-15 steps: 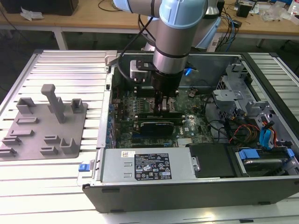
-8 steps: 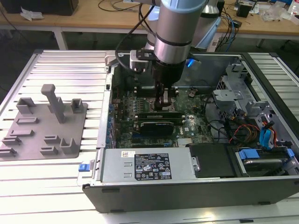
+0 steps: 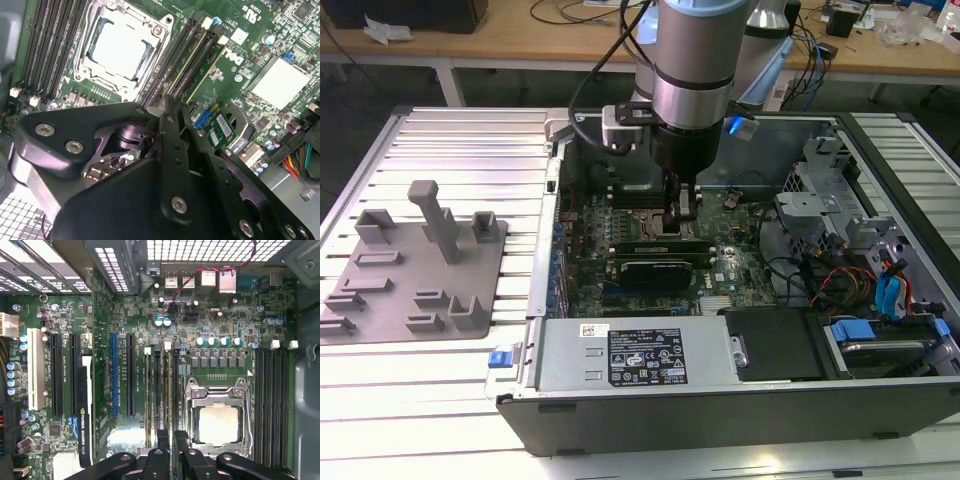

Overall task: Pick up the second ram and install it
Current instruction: 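Insert the second ram into the second slot, then press down the second ram until it locks into place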

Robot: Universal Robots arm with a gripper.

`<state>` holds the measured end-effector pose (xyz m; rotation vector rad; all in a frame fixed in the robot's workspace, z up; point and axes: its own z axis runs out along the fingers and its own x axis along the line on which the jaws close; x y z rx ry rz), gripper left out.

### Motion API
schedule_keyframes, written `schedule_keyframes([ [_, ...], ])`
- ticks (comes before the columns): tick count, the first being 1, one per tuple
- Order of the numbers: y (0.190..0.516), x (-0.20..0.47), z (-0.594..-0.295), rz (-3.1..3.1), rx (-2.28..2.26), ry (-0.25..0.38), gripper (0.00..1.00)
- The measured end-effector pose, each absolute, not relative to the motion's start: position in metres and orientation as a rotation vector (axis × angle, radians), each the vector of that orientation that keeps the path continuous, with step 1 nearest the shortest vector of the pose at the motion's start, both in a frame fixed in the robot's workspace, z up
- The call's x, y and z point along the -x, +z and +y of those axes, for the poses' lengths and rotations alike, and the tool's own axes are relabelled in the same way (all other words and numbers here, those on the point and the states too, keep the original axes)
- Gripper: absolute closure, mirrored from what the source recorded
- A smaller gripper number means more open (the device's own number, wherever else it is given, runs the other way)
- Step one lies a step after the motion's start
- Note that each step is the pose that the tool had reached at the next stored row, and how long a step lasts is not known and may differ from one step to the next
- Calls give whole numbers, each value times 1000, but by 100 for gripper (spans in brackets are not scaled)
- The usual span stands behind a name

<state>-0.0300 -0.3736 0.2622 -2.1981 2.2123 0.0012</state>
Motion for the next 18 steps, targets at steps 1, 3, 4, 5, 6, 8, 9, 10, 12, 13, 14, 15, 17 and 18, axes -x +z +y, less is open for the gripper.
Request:
schedule_keyframes([
  [1, 262, 30, -374, 2212, 2198, 1, 85],
  [3, 262, 30, -374, 2212, 2198, 1, 92],
  [4, 262, 30, -374, 2212, 2198, 1, 92],
  [5, 262, 30, -374, 2212, 2198, 1, 92],
  [6, 262, 29, -374, 2212, 2198, 1, 92],
  [8, 262, 29, -374, 2212, 2198, 1, 92],
  [9, 262, 29, -374, 2212, 2198, 1, 92],
  [10, 262, 29, -374, 2212, 2198, 1, 92],
  [12, 262, 29, -374, 2212, 2198, 1, 92],
  [13, 262, 29, -374, 2212, 2198, 1, 92],
  [14, 262, 28, -374, 2212, 2198, 1, 92],
  [15, 262, 28, -374, 2212, 2198, 1, 92],
  [17, 262, 28, -374, 2212, 2198, 1, 92],
  [18, 262, 28, -374, 2212, 2198, 1, 92],
])
